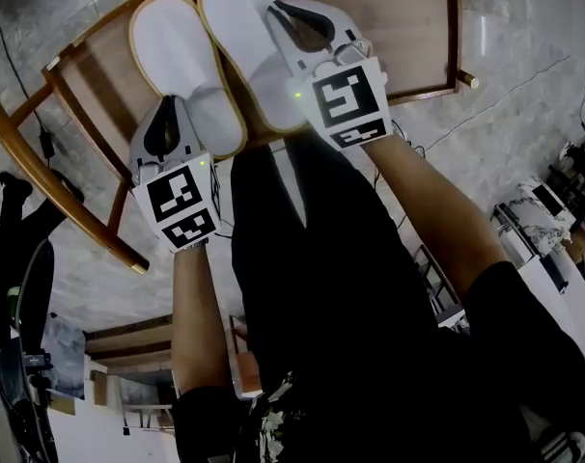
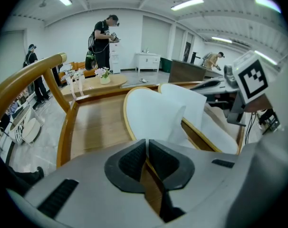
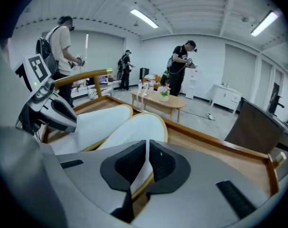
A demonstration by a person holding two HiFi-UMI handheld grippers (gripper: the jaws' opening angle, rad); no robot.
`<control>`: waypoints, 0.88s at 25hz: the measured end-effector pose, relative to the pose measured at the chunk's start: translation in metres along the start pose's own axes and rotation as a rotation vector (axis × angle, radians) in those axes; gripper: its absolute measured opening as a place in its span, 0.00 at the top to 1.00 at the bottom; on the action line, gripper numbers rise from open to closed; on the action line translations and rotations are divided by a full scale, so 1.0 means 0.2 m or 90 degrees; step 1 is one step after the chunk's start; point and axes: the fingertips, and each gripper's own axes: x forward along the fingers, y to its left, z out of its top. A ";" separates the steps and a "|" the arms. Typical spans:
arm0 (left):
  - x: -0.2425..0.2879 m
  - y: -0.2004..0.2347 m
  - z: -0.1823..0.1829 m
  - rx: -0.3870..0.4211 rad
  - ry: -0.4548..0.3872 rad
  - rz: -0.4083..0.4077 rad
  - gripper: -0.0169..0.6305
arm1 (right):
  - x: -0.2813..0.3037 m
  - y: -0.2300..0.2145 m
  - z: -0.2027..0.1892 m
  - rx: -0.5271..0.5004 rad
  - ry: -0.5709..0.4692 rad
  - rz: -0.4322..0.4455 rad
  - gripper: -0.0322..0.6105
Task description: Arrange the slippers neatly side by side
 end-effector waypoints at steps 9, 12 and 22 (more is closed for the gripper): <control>0.02 0.00 0.01 -0.012 0.004 -0.016 0.94 | 0.03 -0.01 -0.05 0.015 -0.006 -0.014 0.93; 0.03 0.00 0.02 -0.013 0.001 -0.017 0.94 | 0.03 -0.02 -0.06 0.029 -0.002 -0.015 0.93; 0.03 -0.03 0.03 0.003 -0.005 -0.025 0.94 | 0.03 -0.03 -0.06 0.048 -0.007 -0.032 0.93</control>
